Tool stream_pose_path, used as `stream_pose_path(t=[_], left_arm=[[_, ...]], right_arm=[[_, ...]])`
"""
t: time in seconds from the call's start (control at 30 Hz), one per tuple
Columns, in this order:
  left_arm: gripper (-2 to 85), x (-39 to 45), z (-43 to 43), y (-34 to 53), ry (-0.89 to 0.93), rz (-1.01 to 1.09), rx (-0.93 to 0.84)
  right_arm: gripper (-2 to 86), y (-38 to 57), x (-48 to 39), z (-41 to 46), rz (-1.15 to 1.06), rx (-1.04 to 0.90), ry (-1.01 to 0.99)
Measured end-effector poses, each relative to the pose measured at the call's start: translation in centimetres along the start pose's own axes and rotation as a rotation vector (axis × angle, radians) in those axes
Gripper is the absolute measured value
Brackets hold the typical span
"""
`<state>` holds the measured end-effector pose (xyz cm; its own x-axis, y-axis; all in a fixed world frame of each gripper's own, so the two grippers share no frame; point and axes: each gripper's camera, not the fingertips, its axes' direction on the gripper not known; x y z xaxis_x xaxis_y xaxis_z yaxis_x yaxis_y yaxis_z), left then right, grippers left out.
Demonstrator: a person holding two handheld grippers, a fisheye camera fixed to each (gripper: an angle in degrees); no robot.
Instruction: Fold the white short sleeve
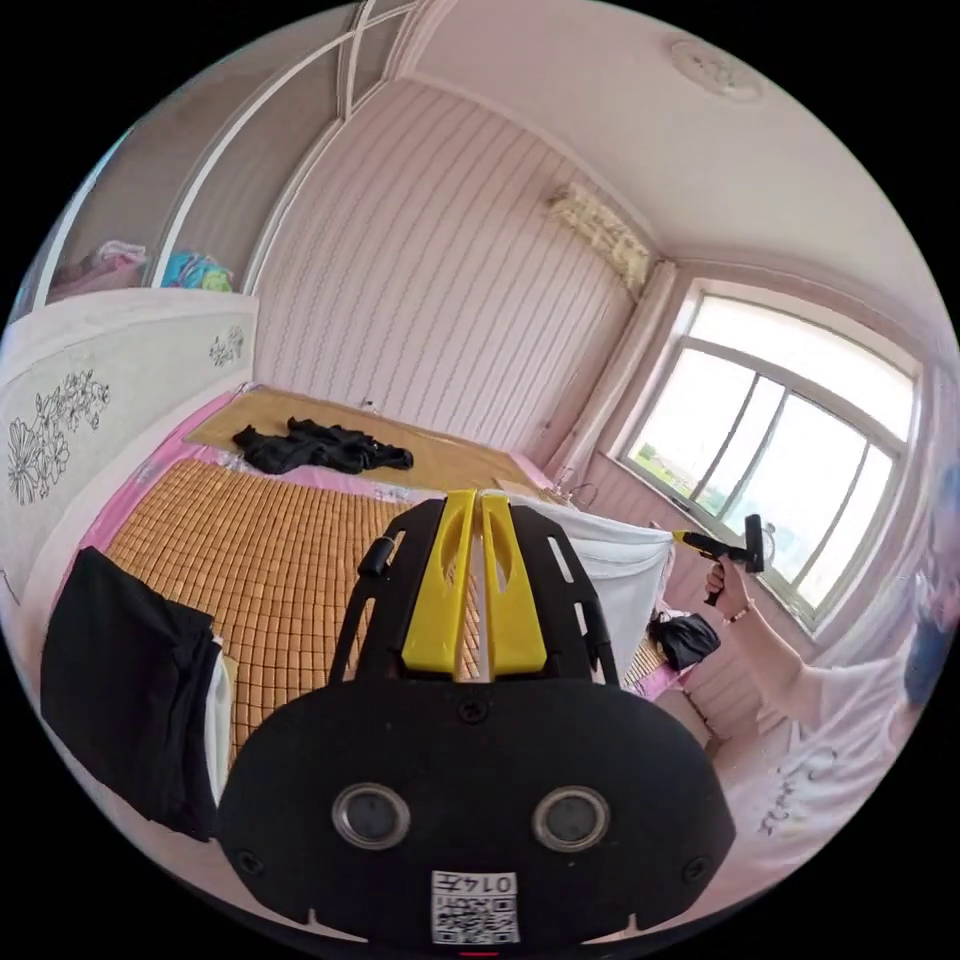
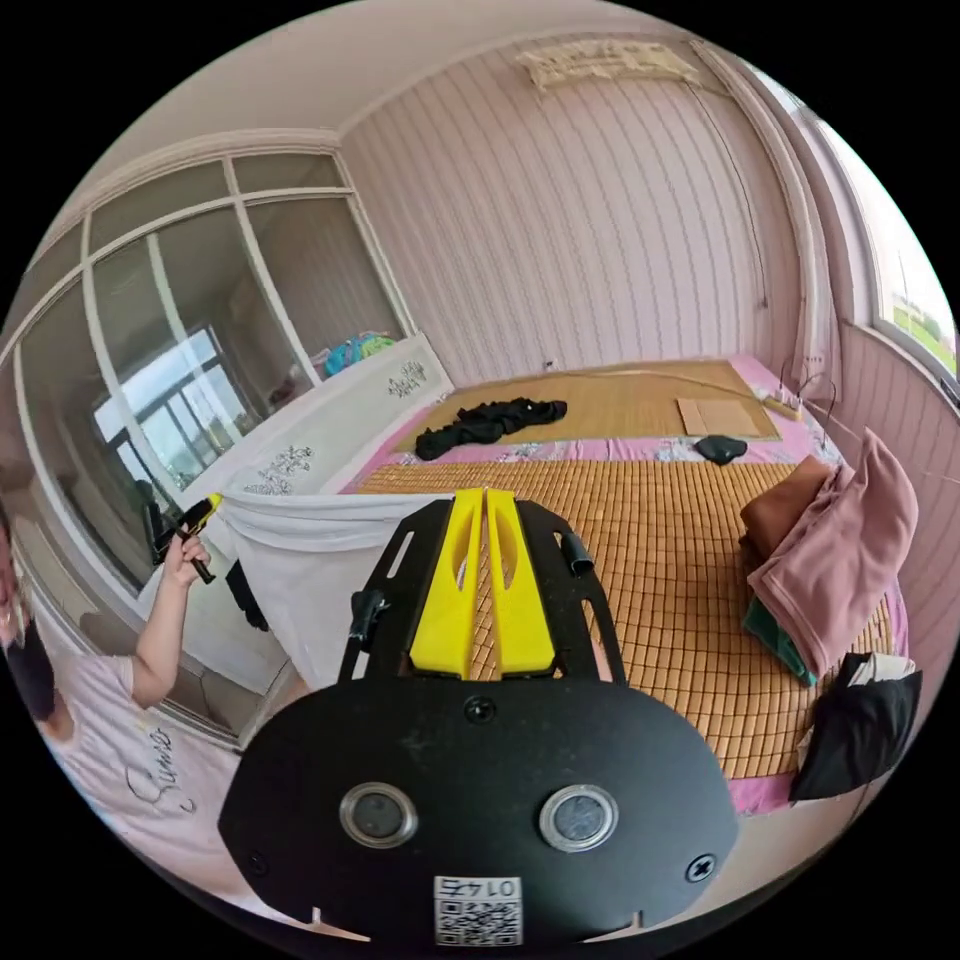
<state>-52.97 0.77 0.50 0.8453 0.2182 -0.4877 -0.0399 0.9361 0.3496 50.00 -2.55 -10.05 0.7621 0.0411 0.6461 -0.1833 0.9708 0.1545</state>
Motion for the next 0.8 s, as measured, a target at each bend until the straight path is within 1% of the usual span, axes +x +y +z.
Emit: stream_pose_path(t=[0.03, 0.07, 0.1, 0.13, 0.17, 0.2, 0.23, 0.3, 0.4, 0.47, 0.5, 0.57, 0.67, 0.7, 0.73, 0.77, 0.8], left_arm=[[-1.0, 0.2, 1.5, -2.4, -0.042, -0.015, 0.001], [-1.0, 1.0, 1.7, -4.7, -0.028, -0.028, 0.052], [-1.0, 1.6, 1.4, -5.7, 0.004, -0.025, 0.094], [-1.0, 3.0, 0.5, -7.5, 0.061, -0.009, 0.183], [-1.0, 4.3, -0.4, -8.8, 0.088, 0.027, 0.261], [-1.0, 4.9, -0.8, -9.3, 0.090, 0.045, 0.285], [-1.0, 5.8, -1.3, -9.9, 0.077, 0.082, 0.312], [-1.0, 6.4, -1.2, -9.9, 0.051, 0.138, 0.309], [-1.0, 5.5, 0.8, -8.0, 0.015, 0.171, 0.198], [-1.0, 3.8, 3.7, -4.7, 0.014, 0.176, 0.056], [-1.0, 3.3, 4.6, -3.7, 0.009, 0.177, 0.015], [-1.0, 1.1, 8.3, 0.8, -0.022, 0.166, -0.142], [-1.0, -1.8, 13.1, 6.9, -0.108, 0.140, -0.302], [-1.0, -2.4, 14.1, 8.0, -0.130, 0.123, -0.341], [-1.0, -3.5, 15.9, 10.1, -0.157, 0.087, -0.420], [-1.0, -4.5, 17.4, 11.9, -0.162, 0.035, -0.487], [-1.0, -5.0, 18.0, 12.7, -0.153, 0.008, -0.514]], right_arm=[[-0.1, -2.9, -0.1, 0.3, 0.027, 0.009, -0.037], [-0.1, -4.4, -0.7, -0.3, 0.018, 0.041, -0.029], [-0.1, -6.7, -2.5, -2.4, -0.021, 0.166, -0.016], [-0.1, -8.1, -4.4, -4.7, -0.084, 0.294, -0.045], [-0.1, -8.7, -5.3, -5.7, -0.114, 0.341, -0.066], [0.0, -9.3, -6.3, -7.2, -0.151, 0.407, -0.103], [0.0, -9.5, -6.7, -8.1, -0.170, 0.445, -0.135], [0.0, -9.1, -6.3, -8.5, -0.189, 0.457, -0.178], [0.0, -6.1, -3.4, -7.0, -0.189, 0.404, -0.243], [0.0, -3.3, -0.9, -5.2, -0.154, 0.347, -0.249], [0.0, -1.1, 1.0, -3.6, -0.119, 0.307, -0.244], [0.0, 2.1, 4.1, -0.3, -0.050, 0.211, -0.208], [0.0, 7.2, 10.2, 6.1, 0.143, 0.073, -0.200], [0.0, 9.0, 12.5, 8.7, 0.225, 0.002, -0.216], [0.0, 10.8, 14.4, 11.1, 0.293, -0.065, -0.206], [0.0, 11.7, 15.2, 12.2, 0.322, -0.096, -0.192], [0.0, 13.3, 16.6, 14.1, 0.372, -0.157, -0.160]])
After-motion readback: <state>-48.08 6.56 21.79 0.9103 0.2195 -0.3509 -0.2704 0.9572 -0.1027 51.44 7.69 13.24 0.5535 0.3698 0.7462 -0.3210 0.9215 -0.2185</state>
